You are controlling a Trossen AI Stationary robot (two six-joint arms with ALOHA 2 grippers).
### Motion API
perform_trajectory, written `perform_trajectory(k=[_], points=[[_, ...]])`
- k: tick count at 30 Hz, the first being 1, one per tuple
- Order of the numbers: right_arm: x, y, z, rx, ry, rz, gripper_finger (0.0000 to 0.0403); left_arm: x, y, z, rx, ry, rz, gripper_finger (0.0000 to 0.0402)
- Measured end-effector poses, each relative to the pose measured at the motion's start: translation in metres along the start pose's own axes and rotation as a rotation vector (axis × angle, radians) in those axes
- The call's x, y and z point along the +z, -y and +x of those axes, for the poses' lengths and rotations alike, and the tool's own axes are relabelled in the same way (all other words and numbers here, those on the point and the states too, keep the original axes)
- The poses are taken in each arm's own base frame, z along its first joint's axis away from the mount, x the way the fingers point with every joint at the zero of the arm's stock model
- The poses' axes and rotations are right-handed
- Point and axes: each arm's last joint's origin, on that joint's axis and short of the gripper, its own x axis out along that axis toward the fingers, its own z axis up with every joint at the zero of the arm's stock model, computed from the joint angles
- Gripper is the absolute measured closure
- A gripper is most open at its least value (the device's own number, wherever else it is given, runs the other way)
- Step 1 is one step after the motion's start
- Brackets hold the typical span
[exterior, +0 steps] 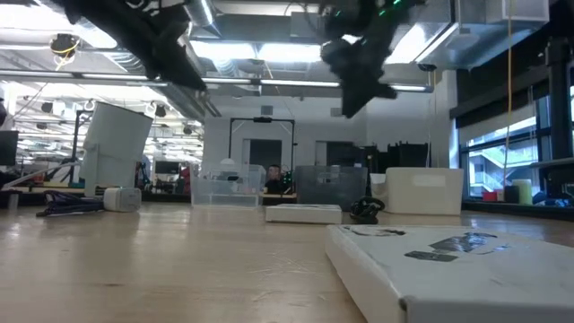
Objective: Pick and place items into bin
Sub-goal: Put the top white card reader box into the transparent bin
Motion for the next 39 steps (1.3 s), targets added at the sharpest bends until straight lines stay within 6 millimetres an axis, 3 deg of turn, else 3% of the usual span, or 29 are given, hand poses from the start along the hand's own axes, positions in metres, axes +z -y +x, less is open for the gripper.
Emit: perform_trajectory(k=[6, 10, 14, 18, 25, 33, 39], points=[[-0.074, -0.02, -0.014, 0.212, 0.173, 0.106, 0.0394, -0.004, 0.002, 0.025, -0.111, -0.065, -0.019, 0.04], [-0.105, -0.03, -0.003, 0.396, 0.295, 0.099, 0.0396, 0.002, 0.007, 0.045, -0.173, -0.124, -0.009, 0.04], [-0.125, -0.038, 0.023, 0.499, 0.342, 0.071, 0.0386, 0.02, 0.018, 0.064, -0.21, -0.154, -0.026, 0.04], [-0.131, -0.043, 0.048, 0.542, 0.369, 0.051, 0.0389, 0.036, 0.031, 0.083, -0.22, -0.174, -0.146, 0.04], [-0.133, -0.047, 0.083, 0.528, 0.271, 0.15, 0.0386, 0.038, 0.063, 0.109, -0.214, -0.219, -0.202, 0.0399], [-0.136, -0.047, 0.091, 0.514, 0.232, 0.113, 0.0356, 0.019, 0.095, 0.119, -0.181, -0.303, -0.32, 0.0363], [-0.14, -0.049, 0.102, 0.491, 0.197, 0.125, 0.0341, 0.009, 0.105, 0.122, -0.154, -0.36, -0.417, 0.0327]])
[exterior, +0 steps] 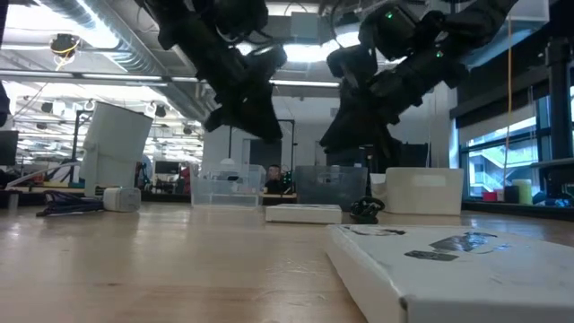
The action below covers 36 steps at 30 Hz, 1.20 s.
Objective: Pick and place items into bin
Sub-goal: Put the top white card reader box into the transparent bin
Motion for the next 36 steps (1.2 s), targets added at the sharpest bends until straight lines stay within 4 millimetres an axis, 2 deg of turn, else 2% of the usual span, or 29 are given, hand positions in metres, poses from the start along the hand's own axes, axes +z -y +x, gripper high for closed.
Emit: perform_trajectory(k=[6, 14, 20, 29, 36], points=[[-0.011, 0.009, 0.015, -0.039, -0.07, 0.099, 0.0347, -0.011, 0.003, 0.024, -0.027, -0.063, -0.019, 0.032], [-0.011, 0.01, 0.016, -0.047, -0.079, 0.155, 0.0388, -0.028, 0.001, 0.05, -0.024, -0.156, -0.1, 0.032], [-0.012, 0.011, 0.016, -0.058, -0.075, 0.16, 0.0395, -0.035, -0.001, 0.06, -0.024, -0.211, -0.109, 0.0323], [-0.018, 0.021, 0.026, -0.12, -0.098, 0.167, 0.038, -0.042, -0.004, 0.069, -0.003, -0.238, -0.107, 0.0336], [-0.019, 0.021, 0.028, -0.117, -0.114, 0.2, 0.0336, -0.043, -0.005, 0.071, -0.001, -0.243, -0.106, 0.0345]])
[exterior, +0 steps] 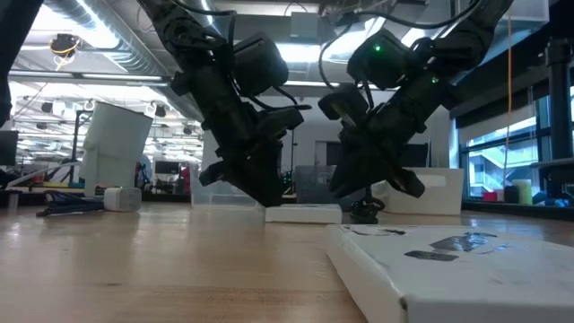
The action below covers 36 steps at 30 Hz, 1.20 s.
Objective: Pick and place items into bin
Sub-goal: Put the top white card reader box into the transparent bin
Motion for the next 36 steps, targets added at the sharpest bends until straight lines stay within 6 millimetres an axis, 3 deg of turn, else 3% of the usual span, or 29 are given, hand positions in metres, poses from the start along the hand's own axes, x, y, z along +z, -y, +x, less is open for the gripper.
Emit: perform_trajectory(k=[10, 23, 36], points=[[-0.001, 0.001, -0.001, -0.006, -0.037, 0.029, 0.0282, -0.002, -0.002, 0.0, 0.022, -0.021, 0.002, 0.0353], [-0.003, 0.004, -0.001, -0.028, -0.051, 0.056, 0.028, -0.003, -0.003, 0.0, 0.031, -0.026, 0.002, 0.0353], [-0.003, 0.005, 0.026, -0.003, -0.094, 0.121, 0.028, -0.004, -0.005, 0.0, 0.048, -0.034, 0.027, 0.0352]])
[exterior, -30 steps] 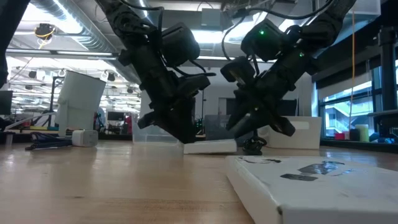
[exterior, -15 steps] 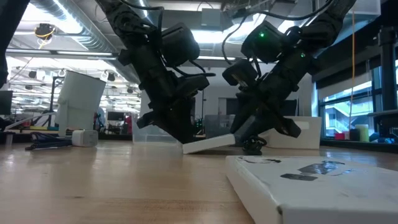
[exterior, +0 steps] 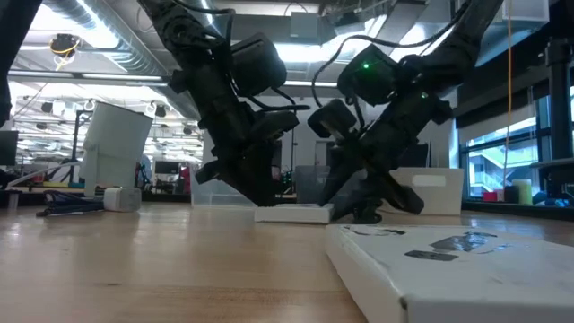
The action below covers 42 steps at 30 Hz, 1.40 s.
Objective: Pick and place items into bin
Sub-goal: Put the top white card reader box into the transparent bin
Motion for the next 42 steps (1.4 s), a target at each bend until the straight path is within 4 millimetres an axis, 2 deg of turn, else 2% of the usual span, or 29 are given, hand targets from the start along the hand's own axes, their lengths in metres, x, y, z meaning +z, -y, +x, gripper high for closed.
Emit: perform_trajectory(k=[7, 11, 15, 30, 42], points=[[0.004, -0.018, -0.008, -0.013, -0.029, -0.047, 0.028, -0.002, -0.002, 0.0, 0.025, -0.025, 0.002, 0.0352], [0.005, -0.023, -0.011, -0.098, -0.059, -0.083, 0.028, -0.002, -0.002, 0.0, 0.023, -0.022, 0.002, 0.0352], [0.008, -0.029, -0.012, -0.049, -0.025, -0.098, 0.028, -0.002, -0.002, 0.0, 0.024, -0.024, 0.005, 0.0352], [0.0, -0.019, -0.005, -0.148, -0.049, -0.037, 0.028, -0.002, -0.002, 0.0, 0.022, -0.027, 0.033, 0.0352], [0.001, -0.02, 0.004, -0.117, -0.023, -0.011, 0.028, -0.004, -0.004, 0.0, 0.051, -0.041, 0.06, 0.0352]])
